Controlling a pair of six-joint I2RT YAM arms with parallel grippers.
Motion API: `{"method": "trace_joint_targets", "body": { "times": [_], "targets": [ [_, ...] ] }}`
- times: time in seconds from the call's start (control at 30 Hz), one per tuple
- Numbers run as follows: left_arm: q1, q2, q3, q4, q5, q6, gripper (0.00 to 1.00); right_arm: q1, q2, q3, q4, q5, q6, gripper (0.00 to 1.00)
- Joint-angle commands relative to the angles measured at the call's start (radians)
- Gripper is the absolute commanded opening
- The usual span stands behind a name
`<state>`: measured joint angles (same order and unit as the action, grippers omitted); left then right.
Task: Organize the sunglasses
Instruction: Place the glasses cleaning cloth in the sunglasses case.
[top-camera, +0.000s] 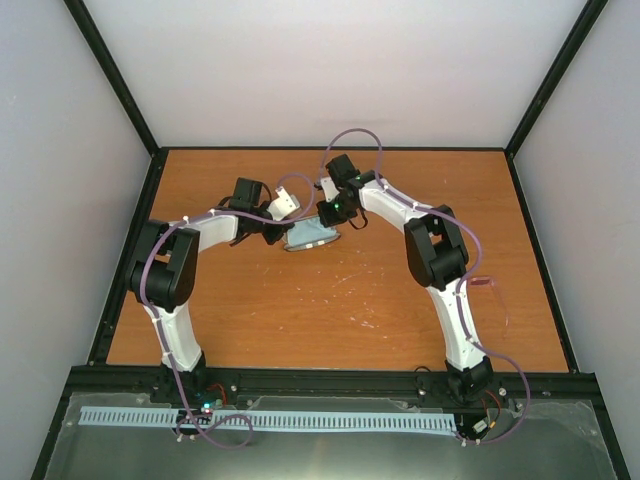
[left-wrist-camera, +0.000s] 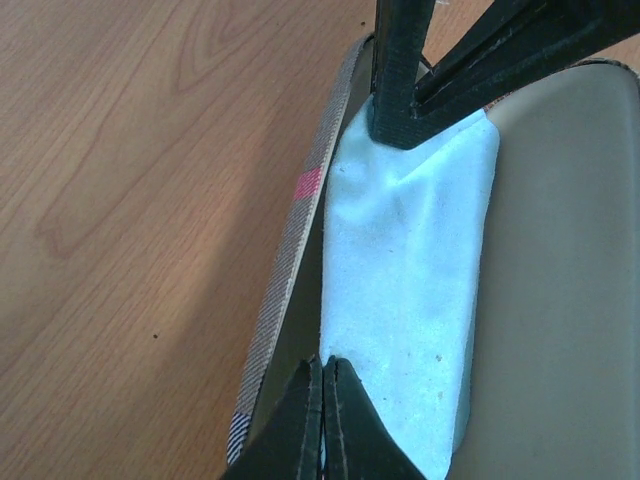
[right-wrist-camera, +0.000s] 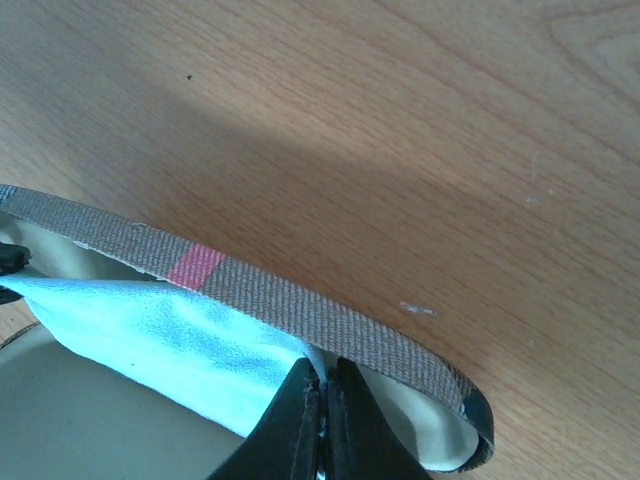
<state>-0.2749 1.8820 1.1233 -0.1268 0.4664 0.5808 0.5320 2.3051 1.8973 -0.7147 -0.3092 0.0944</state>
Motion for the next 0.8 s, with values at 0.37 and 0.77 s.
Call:
{"method": "trace_joint_targets", "body": {
  "times": [0.37, 0.77],
  "targets": [
    [0.009, 0.010, 0.001, 0.015, -0.029, 0.030, 0.13, -0.007, 0.027, 0.045, -0.011, 0.004, 0.008, 0.03],
    [0.010, -0.016, 0.023, -0.004, -0.015, -0.001, 0.16, -0.007, 0.020, 0.042, -0.015, 0.009, 0.009, 0.14]
  ]
}}
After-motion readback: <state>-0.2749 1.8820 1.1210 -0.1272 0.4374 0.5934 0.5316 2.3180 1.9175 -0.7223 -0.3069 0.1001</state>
